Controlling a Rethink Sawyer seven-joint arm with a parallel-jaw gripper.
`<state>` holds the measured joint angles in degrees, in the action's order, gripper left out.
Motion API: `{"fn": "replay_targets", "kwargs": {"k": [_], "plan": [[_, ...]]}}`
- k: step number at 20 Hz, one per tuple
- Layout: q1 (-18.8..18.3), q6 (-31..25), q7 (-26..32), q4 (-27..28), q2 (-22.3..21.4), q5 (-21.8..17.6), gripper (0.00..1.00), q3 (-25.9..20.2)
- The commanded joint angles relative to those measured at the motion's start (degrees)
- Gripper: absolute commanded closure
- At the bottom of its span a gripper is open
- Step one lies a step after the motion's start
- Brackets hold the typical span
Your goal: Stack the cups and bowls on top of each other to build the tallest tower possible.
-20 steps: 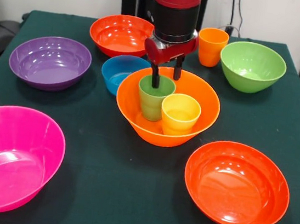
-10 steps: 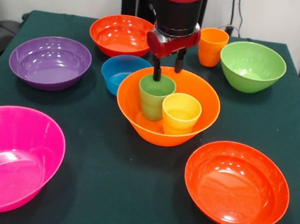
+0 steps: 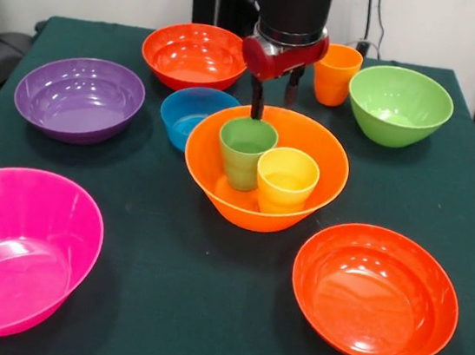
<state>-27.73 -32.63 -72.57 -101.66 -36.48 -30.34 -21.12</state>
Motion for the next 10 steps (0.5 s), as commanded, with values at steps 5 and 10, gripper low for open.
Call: {"fn": "replay_targets", "kwargs": {"k": [5, 10], "plan": [[3.3, -3.3, -7.8, -4.5, -1.2, 1.4, 0.0, 2.2], [4.6, -2.2, -9.8, -6.1, -1.8, 1.2, 0.0, 4.4]]}}
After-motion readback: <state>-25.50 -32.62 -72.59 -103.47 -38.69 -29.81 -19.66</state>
